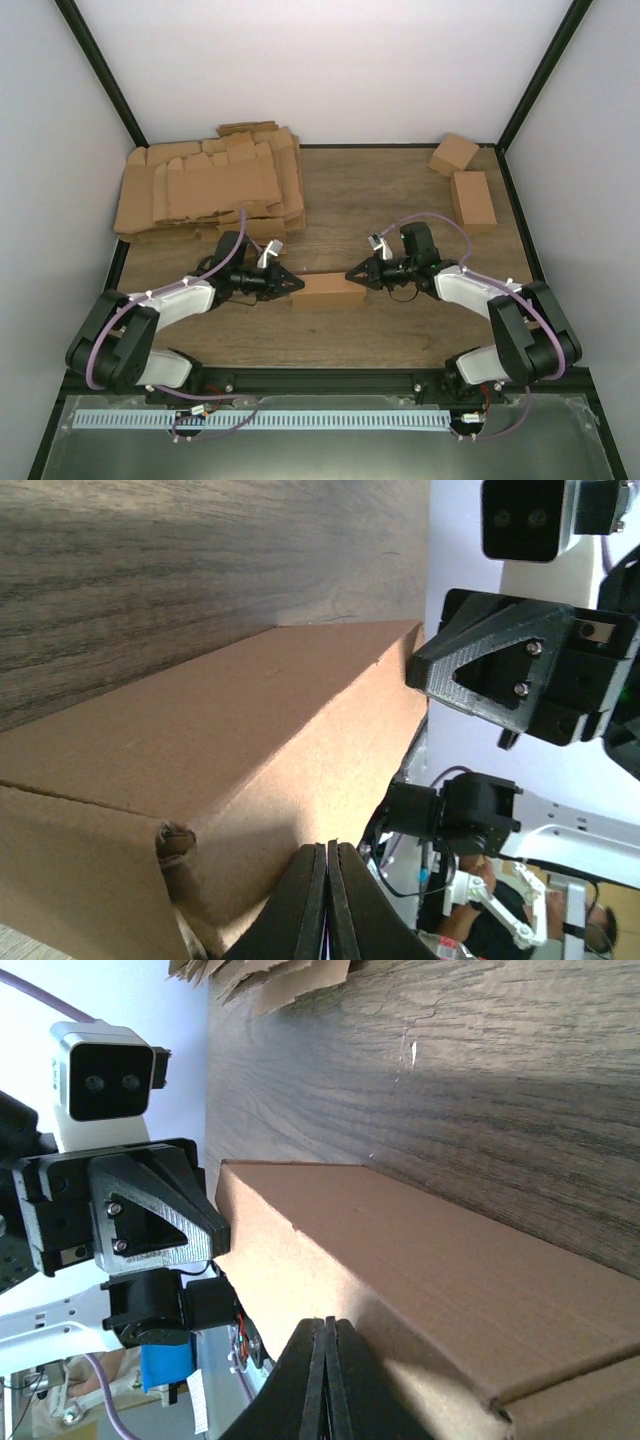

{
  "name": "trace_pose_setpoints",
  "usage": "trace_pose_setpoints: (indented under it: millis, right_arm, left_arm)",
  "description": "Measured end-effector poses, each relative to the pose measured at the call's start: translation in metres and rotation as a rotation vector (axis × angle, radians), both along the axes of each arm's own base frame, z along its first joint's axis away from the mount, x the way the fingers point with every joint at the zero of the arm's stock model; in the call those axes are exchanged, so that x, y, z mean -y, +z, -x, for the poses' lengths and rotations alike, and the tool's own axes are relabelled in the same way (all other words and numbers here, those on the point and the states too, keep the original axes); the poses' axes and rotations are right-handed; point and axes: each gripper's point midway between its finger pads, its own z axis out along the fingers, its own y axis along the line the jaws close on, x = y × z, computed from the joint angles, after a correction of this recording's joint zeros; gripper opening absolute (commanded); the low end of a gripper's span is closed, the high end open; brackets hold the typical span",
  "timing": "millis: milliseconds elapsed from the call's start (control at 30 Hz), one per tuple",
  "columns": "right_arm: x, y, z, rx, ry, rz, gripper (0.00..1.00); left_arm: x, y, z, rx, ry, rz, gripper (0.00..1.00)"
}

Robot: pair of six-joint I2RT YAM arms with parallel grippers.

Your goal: Fold the paper box

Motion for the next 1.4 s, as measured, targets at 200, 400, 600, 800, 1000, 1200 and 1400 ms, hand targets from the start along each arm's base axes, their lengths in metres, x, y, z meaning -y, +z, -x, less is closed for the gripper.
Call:
trace_pose_setpoints:
  millis: [200,400,600,800,1000,1200,1400]
  right_arm:
    - [0.005,0.009,-0.004,0.017,-0.027,0.058,0.01]
    - [0.010,0.057,-0.018,0.159,-0.058,0.091,0.06]
    - [0.017,0.069,-0.019,0.224,-0.072,0.135,0.17]
    - [0.028,0.066,-0.014,0.258,-0.086,0.205,0.41]
    - [0.044,0.113,-0.005,0.468,-0.142,0.205,0.87]
    - [0.053,0.120,0.002,0.511,-0.163,0.233,0.89]
    - [0.058,0.115,0.007,0.500,-0.168,0.254,0.89]
  left_arm:
    - [-0.006,0.008,-0.004,0.014,0.031,-0.079,0.20]
    - [-0.014,0.025,-0.007,0.087,0.034,-0.159,0.63]
    - [-0.012,0.045,-0.017,0.241,-0.032,-0.277,0.85]
    - [0.042,0.061,0.007,0.514,-0.300,-0.427,1.00]
    - [0.054,0.055,0.005,0.754,-0.449,-0.607,1.00]
    - [0.058,0.026,0.023,0.916,-0.708,-0.727,1.00]
    - [0.053,0.000,0.013,0.958,-0.850,-0.857,1.00]
